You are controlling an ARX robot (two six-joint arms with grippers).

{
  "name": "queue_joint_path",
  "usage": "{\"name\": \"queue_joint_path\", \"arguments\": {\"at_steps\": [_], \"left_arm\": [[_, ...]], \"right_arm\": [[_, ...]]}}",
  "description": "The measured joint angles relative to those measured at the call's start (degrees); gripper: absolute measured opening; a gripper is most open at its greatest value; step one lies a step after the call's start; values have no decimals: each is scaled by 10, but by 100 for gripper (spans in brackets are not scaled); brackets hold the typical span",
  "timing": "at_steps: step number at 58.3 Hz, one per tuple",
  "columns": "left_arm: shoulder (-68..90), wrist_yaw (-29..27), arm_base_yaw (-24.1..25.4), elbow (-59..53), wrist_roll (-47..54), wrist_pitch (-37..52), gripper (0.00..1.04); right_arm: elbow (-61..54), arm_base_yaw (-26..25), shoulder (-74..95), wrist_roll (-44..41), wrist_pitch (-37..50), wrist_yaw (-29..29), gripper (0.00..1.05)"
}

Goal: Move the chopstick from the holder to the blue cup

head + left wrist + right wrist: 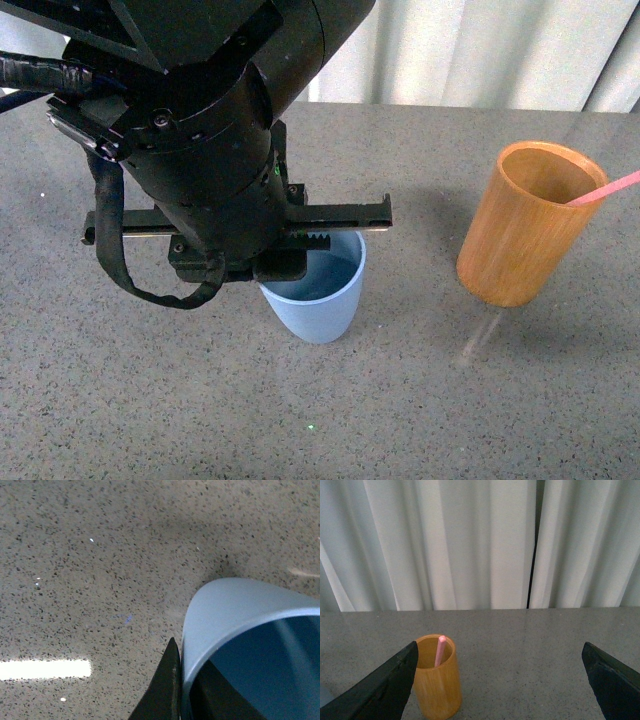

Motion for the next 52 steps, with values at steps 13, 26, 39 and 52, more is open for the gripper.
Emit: {"name": "queue_joint_path", "arguments": {"at_steps": [13, 26, 39, 52], "left_arm": [[-34, 3, 8, -24, -11, 37, 43], [-255, 25, 88, -155, 20, 188, 89], [-549, 11, 227, -434, 262, 544, 49], [-646, 47, 268, -529, 305, 550, 8]], "right_arm": [[0, 0, 0, 0, 0, 0, 95], [0, 0, 0, 0, 0, 0, 95], [0, 0, 0, 0, 0, 0, 95], [0, 0, 0, 0, 0, 1, 95]]}}
